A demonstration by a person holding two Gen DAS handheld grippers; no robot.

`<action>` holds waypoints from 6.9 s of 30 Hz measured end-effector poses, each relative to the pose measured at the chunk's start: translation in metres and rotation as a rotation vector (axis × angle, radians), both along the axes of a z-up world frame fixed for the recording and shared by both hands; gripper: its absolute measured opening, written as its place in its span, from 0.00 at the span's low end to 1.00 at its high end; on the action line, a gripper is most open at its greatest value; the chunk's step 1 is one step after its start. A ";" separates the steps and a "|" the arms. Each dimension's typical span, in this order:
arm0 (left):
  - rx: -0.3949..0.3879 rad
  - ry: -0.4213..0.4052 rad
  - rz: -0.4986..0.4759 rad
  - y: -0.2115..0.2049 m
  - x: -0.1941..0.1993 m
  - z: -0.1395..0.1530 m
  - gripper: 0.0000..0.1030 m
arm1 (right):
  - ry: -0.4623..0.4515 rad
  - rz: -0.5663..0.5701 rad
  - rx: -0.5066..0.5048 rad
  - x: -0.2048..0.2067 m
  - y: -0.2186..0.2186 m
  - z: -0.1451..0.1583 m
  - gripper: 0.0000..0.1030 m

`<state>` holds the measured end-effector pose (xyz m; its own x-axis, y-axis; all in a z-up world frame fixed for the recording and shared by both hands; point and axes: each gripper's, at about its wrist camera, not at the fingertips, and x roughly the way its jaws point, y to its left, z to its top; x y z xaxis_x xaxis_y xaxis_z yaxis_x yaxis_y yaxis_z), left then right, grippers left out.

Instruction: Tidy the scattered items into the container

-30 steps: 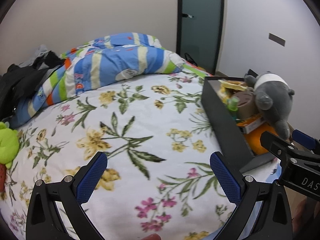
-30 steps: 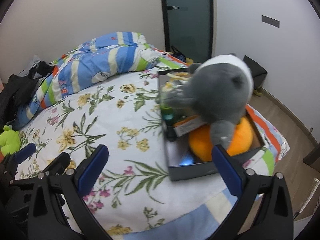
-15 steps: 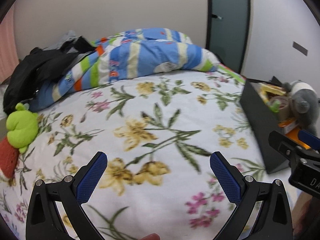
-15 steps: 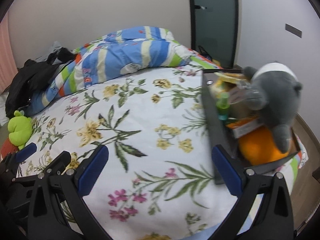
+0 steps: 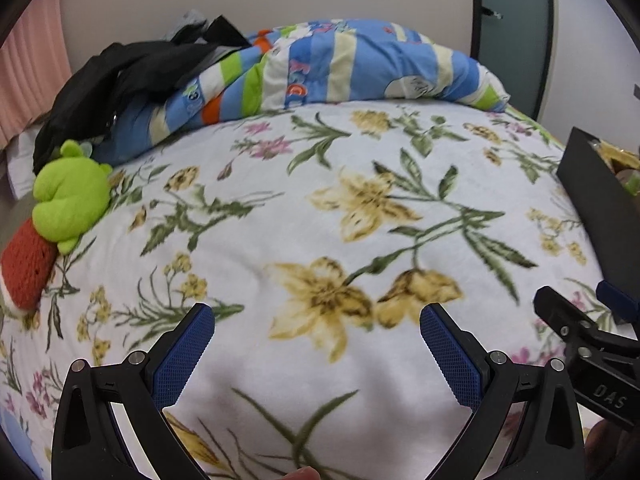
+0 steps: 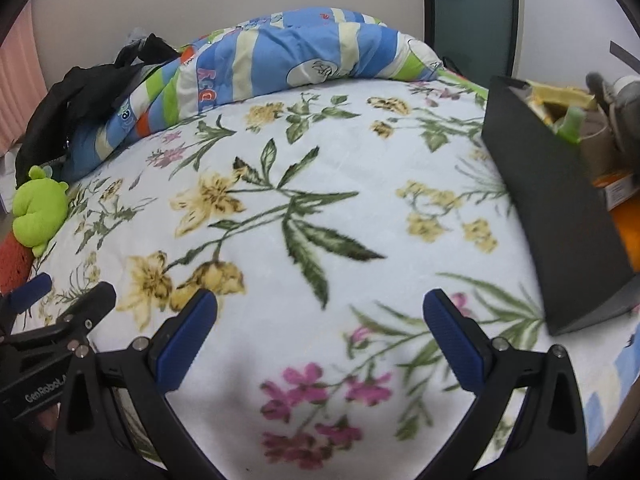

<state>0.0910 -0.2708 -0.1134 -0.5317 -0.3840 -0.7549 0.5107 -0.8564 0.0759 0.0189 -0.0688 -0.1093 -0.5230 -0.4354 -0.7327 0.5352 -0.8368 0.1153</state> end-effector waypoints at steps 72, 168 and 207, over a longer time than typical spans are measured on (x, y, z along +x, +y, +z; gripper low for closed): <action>0.013 0.036 0.097 -0.045 0.027 0.005 0.99 | 0.063 0.073 0.030 0.012 -0.025 0.004 1.00; 0.019 0.042 0.087 -0.053 0.050 -0.040 0.99 | -0.004 0.075 0.106 0.001 -0.037 -0.082 1.00; 0.031 0.060 0.078 -0.024 0.062 0.015 0.99 | -0.073 0.143 0.128 -0.006 -0.036 -0.076 1.00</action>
